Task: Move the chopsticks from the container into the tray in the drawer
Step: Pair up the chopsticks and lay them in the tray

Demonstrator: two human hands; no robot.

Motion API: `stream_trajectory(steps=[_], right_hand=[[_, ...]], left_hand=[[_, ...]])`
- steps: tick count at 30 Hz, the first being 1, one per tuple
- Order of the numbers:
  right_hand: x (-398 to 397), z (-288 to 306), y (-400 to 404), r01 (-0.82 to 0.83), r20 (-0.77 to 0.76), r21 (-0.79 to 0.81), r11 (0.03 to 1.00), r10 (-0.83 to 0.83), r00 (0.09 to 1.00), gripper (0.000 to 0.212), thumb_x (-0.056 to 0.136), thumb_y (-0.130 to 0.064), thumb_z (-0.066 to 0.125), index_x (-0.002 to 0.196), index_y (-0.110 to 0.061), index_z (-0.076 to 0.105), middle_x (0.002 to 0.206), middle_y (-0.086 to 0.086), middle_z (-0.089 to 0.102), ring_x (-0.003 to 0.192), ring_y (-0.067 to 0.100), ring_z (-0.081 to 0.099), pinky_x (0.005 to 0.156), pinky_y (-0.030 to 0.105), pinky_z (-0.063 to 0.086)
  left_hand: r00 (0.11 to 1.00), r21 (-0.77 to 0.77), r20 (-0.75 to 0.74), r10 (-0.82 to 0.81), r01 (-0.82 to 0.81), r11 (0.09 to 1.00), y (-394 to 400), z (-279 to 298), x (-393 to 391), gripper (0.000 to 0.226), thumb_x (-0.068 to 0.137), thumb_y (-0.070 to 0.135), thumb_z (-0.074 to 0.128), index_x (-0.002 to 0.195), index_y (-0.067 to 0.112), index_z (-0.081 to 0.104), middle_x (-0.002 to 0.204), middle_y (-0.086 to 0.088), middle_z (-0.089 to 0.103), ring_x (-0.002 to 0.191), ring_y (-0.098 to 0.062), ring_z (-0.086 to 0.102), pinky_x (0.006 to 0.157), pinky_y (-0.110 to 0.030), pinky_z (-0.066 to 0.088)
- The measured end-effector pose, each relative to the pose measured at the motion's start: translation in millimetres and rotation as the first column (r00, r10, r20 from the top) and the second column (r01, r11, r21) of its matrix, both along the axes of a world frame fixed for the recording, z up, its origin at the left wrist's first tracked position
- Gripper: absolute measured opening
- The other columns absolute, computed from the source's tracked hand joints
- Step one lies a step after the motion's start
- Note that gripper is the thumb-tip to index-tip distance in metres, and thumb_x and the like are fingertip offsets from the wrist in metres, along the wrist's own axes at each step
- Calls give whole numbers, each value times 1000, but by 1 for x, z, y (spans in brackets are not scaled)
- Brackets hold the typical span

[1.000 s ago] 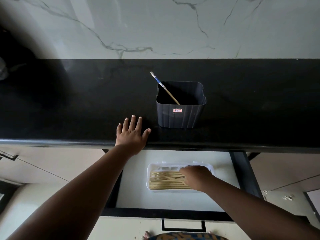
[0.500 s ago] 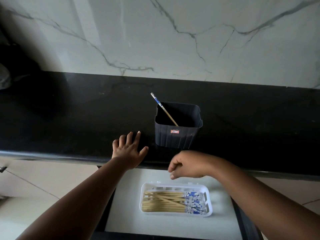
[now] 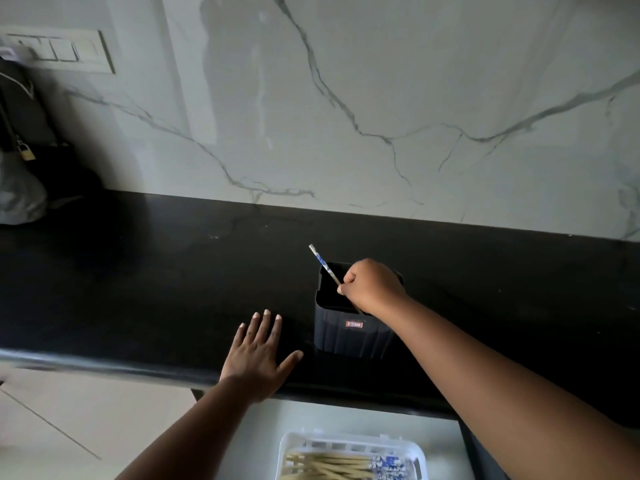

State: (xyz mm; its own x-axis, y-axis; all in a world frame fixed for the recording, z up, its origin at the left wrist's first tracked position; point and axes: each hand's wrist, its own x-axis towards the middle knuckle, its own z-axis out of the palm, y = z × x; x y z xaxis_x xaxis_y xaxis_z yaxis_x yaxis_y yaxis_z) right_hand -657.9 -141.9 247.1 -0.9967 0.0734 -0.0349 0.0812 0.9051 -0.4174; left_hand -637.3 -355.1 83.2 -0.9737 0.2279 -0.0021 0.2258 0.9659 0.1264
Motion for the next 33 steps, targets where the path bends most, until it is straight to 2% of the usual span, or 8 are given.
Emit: stream_trajectory(steps=[5, 10, 14, 17, 20, 24, 28, 33], right_hand=[[-17, -18, -3, 42, 40, 4, 999, -42, 998, 38, 81, -19, 67, 51, -15, 44, 49, 0, 44, 51, 21, 49, 46, 25, 34], [-19, -23, 1, 25, -4, -50, 998, -25, 1000, 21, 83, -17, 67, 63, -10, 62, 56, 3, 51, 51, 19, 49, 50, 26, 34], [-13, 4, 8, -57, -221, -297, 953, -11, 975, 15, 79, -22, 76, 69, -13, 70, 59, -2, 65, 53, 6, 56, 54, 21, 44], [-3, 45, 16, -168, -333, -648, 743, -78, 940, 4, 79, -15, 77, 78, -16, 73, 68, 3, 72, 59, 8, 64, 61, 22, 55], [6, 79, 30, -138, -228, -913, 384, -199, 953, 4, 81, -11, 75, 84, -11, 71, 72, 6, 75, 66, 17, 71, 61, 27, 58], [12, 92, 29, -1, 0, -1000, -4, -163, 987, 4, 85, -6, 69, 81, -5, 67, 64, 6, 72, 61, 16, 70, 57, 29, 59], [16, 83, 17, 119, 137, -972, -202, -77, 988, 8, 84, -8, 69, 79, -4, 66, 62, 8, 70, 56, 15, 70, 53, 27, 58], [24, 73, 8, 217, 223, -942, -254, 8, 975, 16, 83, -17, 72, 77, -4, 67, 63, 8, 69, 54, 17, 70, 50, 28, 58]], left_hand=[[1000, 1, 1, -5, 5, 1000, 0, 1, 1, 94, 81, 78, 1, 154, 19, -6, 162, -3, -12, 147, -19, -18, 118, -38, -11], [1000, 16, -5, -9, 9, 1000, -1, 0, 0, 94, 81, 79, 2, 154, 20, -5, 162, -2, -11, 147, -19, -17, 117, -37, -10], [1000, 30, -11, -10, 11, 999, -3, -2, 0, 97, 77, 81, -2, 154, 22, -6, 162, -1, -11, 147, -18, -17, 117, -36, -11], [1000, 72, -12, 6, -5, 997, -3, -2, -1, 100, 76, 84, 4, 152, 21, -12, 163, 1, -7, 147, -16, -14, 118, -36, -9], [996, 272, 55, 76, -88, 958, -4, 15, -7, 105, 80, 75, 44, 152, 24, -14, 162, -5, 15, 149, -21, 13, 119, -38, 11], [976, 684, -197, 97, 66, 726, 4, 87, -21, 90, 82, 44, 72, 150, 38, 14, 139, 1, 50, 123, -11, 54, 100, -36, 45], [823, 669, -567, -25, 478, 570, 34, 176, -13, 56, 82, 38, 74, 129, 38, 46, 96, 18, 65, 90, -1, 63, 78, -22, 51], [683, 612, -728, -53, 683, 399, 50, 220, 1, 17, 85, 27, 70, 101, 31, 68, 99, 15, 70, 88, -2, 67, 77, -20, 51]])
